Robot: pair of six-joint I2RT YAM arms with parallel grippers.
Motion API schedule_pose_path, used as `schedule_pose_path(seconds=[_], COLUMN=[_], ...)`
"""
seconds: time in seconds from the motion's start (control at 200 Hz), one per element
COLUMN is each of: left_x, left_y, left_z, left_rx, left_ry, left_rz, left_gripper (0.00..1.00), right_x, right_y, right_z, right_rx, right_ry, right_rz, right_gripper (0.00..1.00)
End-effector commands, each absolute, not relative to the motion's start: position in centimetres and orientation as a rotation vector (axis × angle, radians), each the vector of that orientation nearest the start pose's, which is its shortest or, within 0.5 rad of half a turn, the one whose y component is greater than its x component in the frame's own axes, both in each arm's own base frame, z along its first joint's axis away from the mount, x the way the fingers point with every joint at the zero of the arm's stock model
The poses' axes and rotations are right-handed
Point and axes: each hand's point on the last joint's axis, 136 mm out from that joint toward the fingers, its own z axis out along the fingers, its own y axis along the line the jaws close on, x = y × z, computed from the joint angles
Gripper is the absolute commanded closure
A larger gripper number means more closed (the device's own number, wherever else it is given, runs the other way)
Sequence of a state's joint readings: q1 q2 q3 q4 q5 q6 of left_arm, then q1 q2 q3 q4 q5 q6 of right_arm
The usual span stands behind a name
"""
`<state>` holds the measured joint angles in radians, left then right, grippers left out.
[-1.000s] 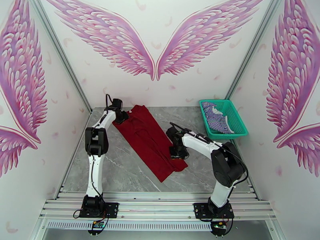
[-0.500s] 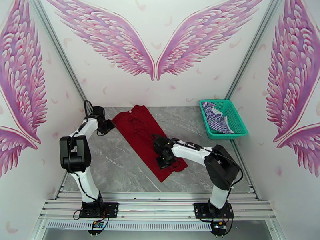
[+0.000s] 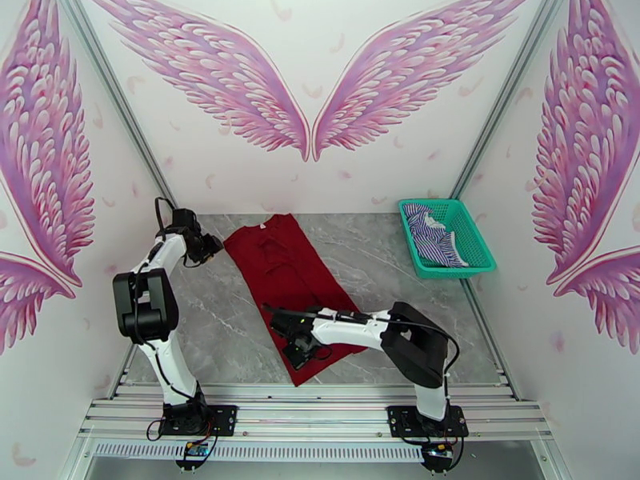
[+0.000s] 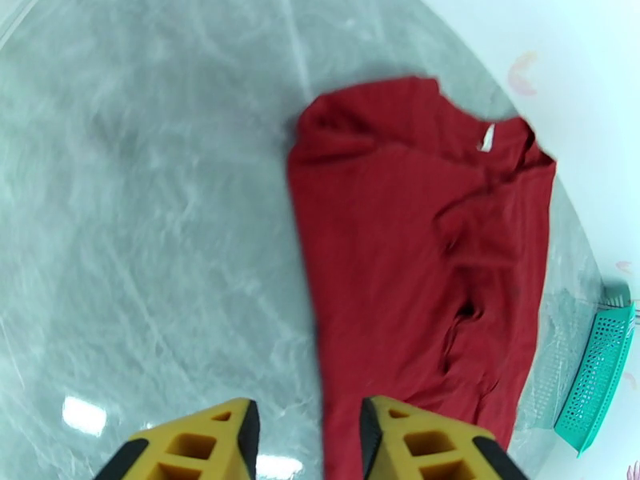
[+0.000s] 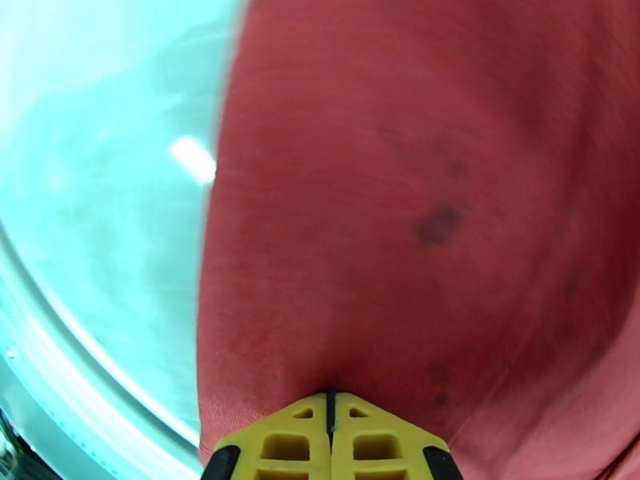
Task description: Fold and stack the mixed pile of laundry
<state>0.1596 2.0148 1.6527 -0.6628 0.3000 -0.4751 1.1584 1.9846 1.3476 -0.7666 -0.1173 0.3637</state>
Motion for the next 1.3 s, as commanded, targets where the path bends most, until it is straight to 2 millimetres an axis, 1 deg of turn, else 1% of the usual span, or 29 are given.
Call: schedule_pose_path(seconds=[0.0,0.08,0.15,0.27,0.31,0.335,0.35,0.37,0.39,0.405,0.455,0.495,0.505,0.51,0.52,0.535,0.545,0.595,0.695,0.82,0.89,0.95,1.01,1.064,1.194,1.294], left_x=[52.5,53.4,54.3,56.4,57.0,57.6,57.8,58.1,58.3,58.7,59.2,59.4,59.5,59.5,59.6,59.6,59.7,59.8,59.4,58.8,58.3,58.2,58.6,59.4,61.9,63.1], left_y=[1.9,0.5,-1.0,-4.4,-5.6,-6.3,-6.8,-7.3,-7.9,-8.3,-9.4,-10.0,-10.2,-10.3,-10.4,-10.6,-10.7,-11.2,-11.3,-12.1,-12.5,-13.7,-15.3,-17.4,-23.0,-26.3], left_z=[11.7,11.5,11.1,10.6,10.0,10.2,9.9,10.0,9.3,9.4,8.6,7.6,7.4,7.3,7.1,6.7,6.5,5.2,3.0,0.4,-1.0,-2.0,-2.7,-2.9,-2.8,-2.6], left_rx=[-0.643,-0.627,-0.619,-0.579,-0.567,-0.557,-0.554,-0.550,-0.556,-0.560,-0.589,-0.642,-0.654,-0.659,-0.671,-0.687,-0.703,-0.770,-0.879,-0.984,-1.033,-1.041,-1.018,-0.974,-0.881,-0.836], left_ry=[2.509,2.504,2.498,2.501,2.516,2.511,2.517,2.517,2.531,2.527,2.543,2.555,2.557,2.559,2.560,2.564,2.563,2.569,2.577,2.586,2.602,2.613,2.623,2.620,2.556,2.498], left_rz=[-0.539,-0.559,-0.576,-0.587,-0.588,-0.583,-0.577,-0.566,-0.557,-0.551,-0.527,-0.500,-0.493,-0.490,-0.485,-0.475,-0.469,-0.430,-0.295,-0.238,-0.224,-0.266,-0.326,-0.402,-0.675,-0.807], left_gripper=[0.59,0.60,0.61,0.63,0.63,0.64,0.64,0.65,0.66,0.66,0.69,0.73,0.74,0.74,0.75,0.77,0.77,0.81,0.88,0.90,0.90,0.90,0.90,0.90,0.90,0.91], right_x=[10.4,10.7,11.6,13.7,14.9,15.7,16.1,16.9,17.7,18.2,20.3,22.0,22.6,22.6,23.2,23.6,24.2,26.0,28.7,30.5,31.2,32.0,32.6,33.2,34.0,34.4], right_y=[39.9,41.4,41.9,42.0,41.7,41.4,41.2,40.8,40.4,40.0,38.8,37.5,37.0,36.9,36.5,36.1,35.5,33.5,29.5,25.2,23.4,22.2,21.2,20.5,19.1,18.1], right_z=[-0.2,0.5,1.7,4.6,5.7,6.5,6.9,7.4,8.0,8.4,9.8,10.9,10.9,11.3,11.4,11.8,12.1,13.0,14.2,14.7,15.1,15.6,16.0,16.3,16.6,16.7], right_rx=[-1.312,-1.279,-1.257,-1.227,-1.196,-1.177,-1.165,-1.142,-1.117,-1.096,-1.011,-0.935,-0.909,-0.905,-0.878,-0.856,-0.828,-0.733,-0.606,-0.509,-0.439,-0.376,-0.329,-0.301,-0.262,-0.227], right_ry=[2.886,2.877,2.843,2.779,2.764,2.754,2.750,2.747,2.740,2.739,2.729,2.722,2.729,2.722,2.725,2.721,2.722,2.720,2.717,2.718,2.717,2.707,2.697,2.688,2.688,2.687], right_rz=[0.322,0.345,0.335,0.339,0.345,0.348,0.346,0.337,0.334,0.330,0.319,0.313,0.306,0.314,0.310,0.309,0.309,0.296,0.226,0.143,0.154,0.180,0.194,0.202,0.207,0.211], right_gripper=[1.00,1.00,1.00,1.00,1.00,1.00,1.00,1.00,1.00,1.00,1.00,1.00,1.00,1.00,1.00,1.00,1.00,1.00,1.00,0.99,0.99,0.98,0.98,0.98,0.97,0.97])
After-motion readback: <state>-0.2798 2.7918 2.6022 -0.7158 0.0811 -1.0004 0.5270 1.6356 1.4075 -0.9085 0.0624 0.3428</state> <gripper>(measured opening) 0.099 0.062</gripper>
